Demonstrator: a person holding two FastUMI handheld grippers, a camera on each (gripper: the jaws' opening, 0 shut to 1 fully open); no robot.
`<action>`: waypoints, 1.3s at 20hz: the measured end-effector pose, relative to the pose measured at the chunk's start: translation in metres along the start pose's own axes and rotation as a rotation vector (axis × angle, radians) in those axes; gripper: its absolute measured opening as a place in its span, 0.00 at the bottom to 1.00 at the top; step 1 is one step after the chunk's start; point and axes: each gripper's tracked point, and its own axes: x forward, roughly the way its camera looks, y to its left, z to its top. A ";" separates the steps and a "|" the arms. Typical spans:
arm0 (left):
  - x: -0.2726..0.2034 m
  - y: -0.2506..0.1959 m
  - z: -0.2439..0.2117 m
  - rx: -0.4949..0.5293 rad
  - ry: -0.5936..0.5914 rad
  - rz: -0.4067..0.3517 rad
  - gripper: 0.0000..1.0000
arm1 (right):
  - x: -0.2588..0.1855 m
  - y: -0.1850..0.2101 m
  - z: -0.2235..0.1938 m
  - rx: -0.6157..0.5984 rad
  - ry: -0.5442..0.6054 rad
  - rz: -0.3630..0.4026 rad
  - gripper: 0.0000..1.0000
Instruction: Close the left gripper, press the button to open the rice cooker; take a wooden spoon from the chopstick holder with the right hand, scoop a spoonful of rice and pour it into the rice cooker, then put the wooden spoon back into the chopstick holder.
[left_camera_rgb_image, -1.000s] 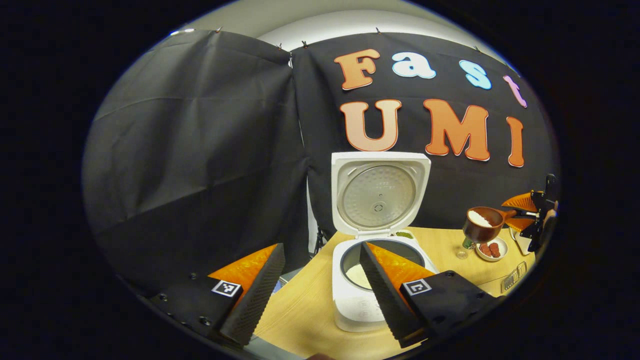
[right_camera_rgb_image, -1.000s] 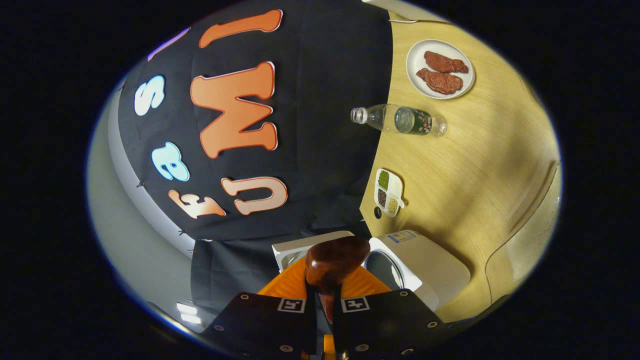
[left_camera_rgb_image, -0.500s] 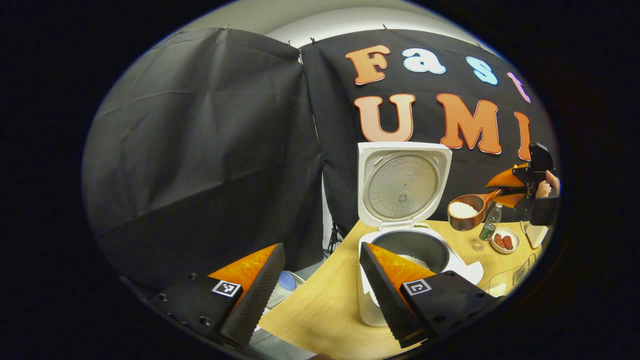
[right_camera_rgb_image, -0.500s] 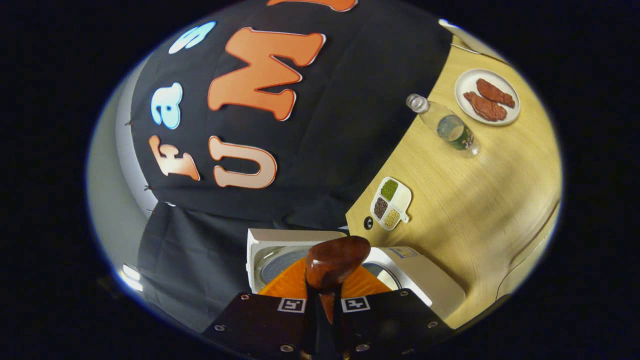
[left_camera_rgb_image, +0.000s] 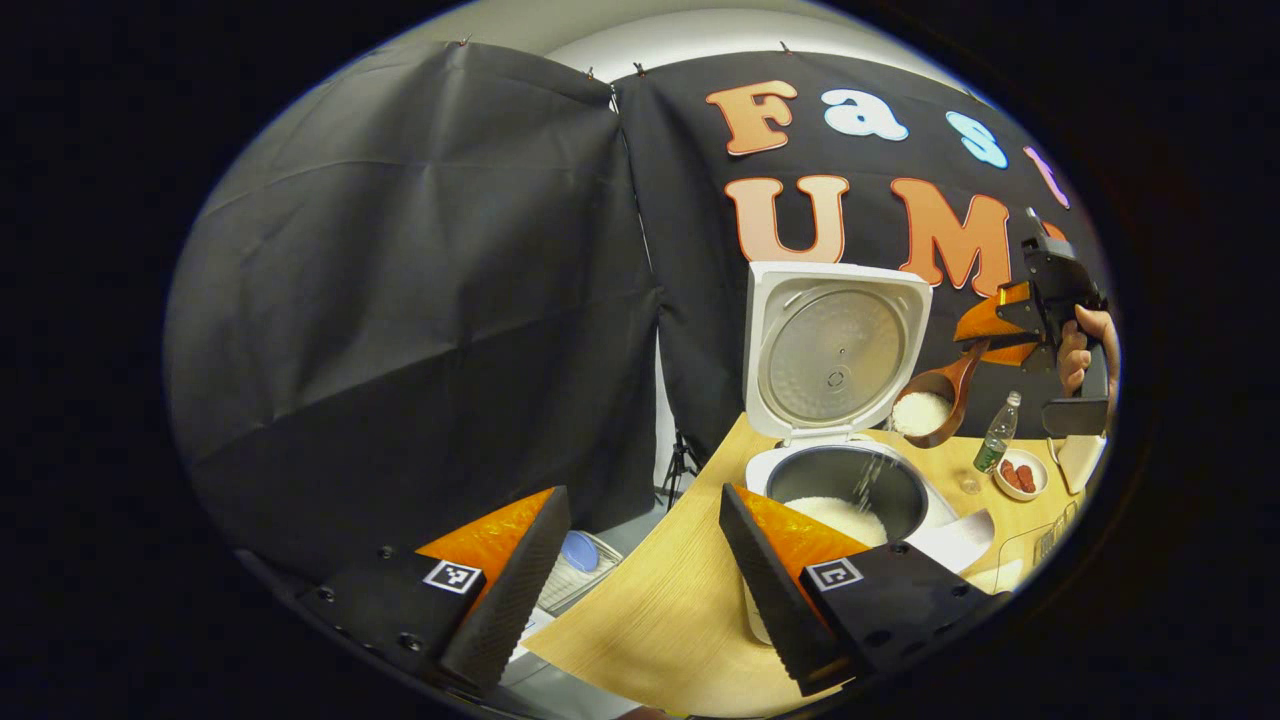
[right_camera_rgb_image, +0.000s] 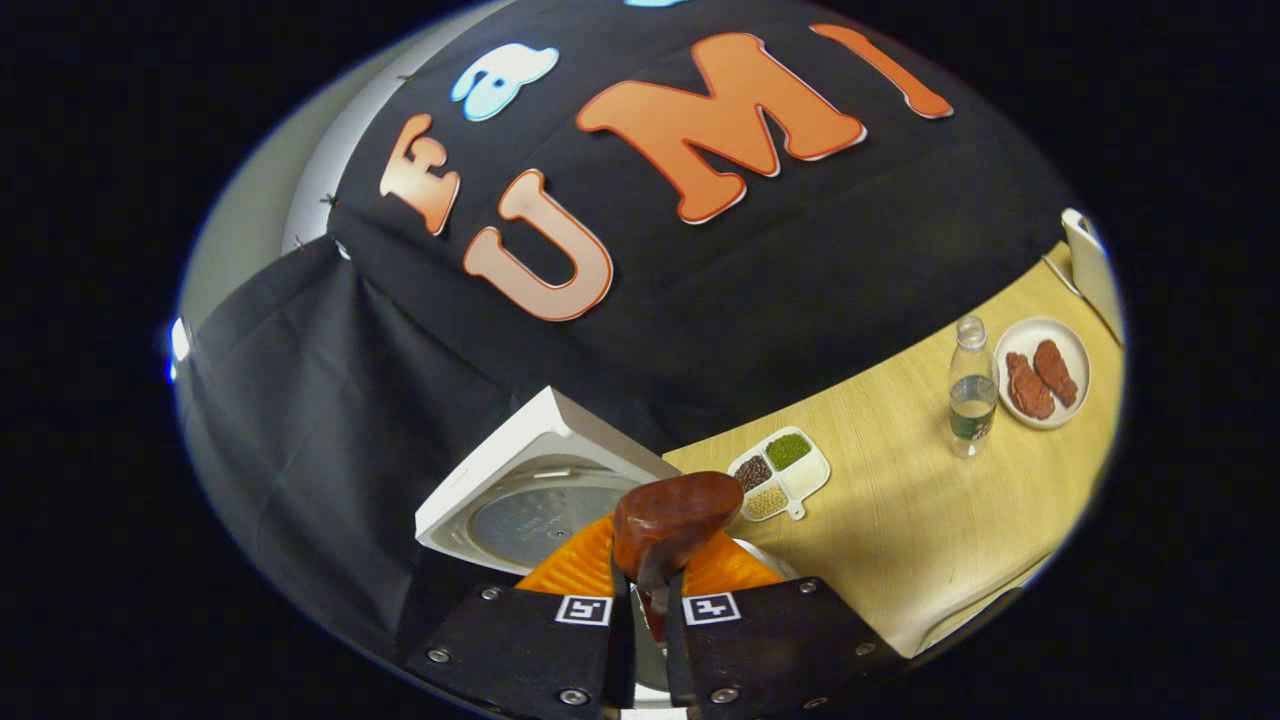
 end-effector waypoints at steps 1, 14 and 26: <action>0.002 0.003 -0.002 -0.002 0.004 0.000 1.00 | 0.002 0.005 -0.002 -0.035 -0.005 -0.001 0.12; 0.018 0.012 -0.017 -0.012 0.032 -0.012 1.00 | 0.003 0.056 -0.010 -0.386 -0.063 0.032 0.11; 0.021 0.012 -0.025 -0.021 0.051 -0.011 0.99 | -0.019 0.096 -0.013 -0.882 -0.270 0.133 0.11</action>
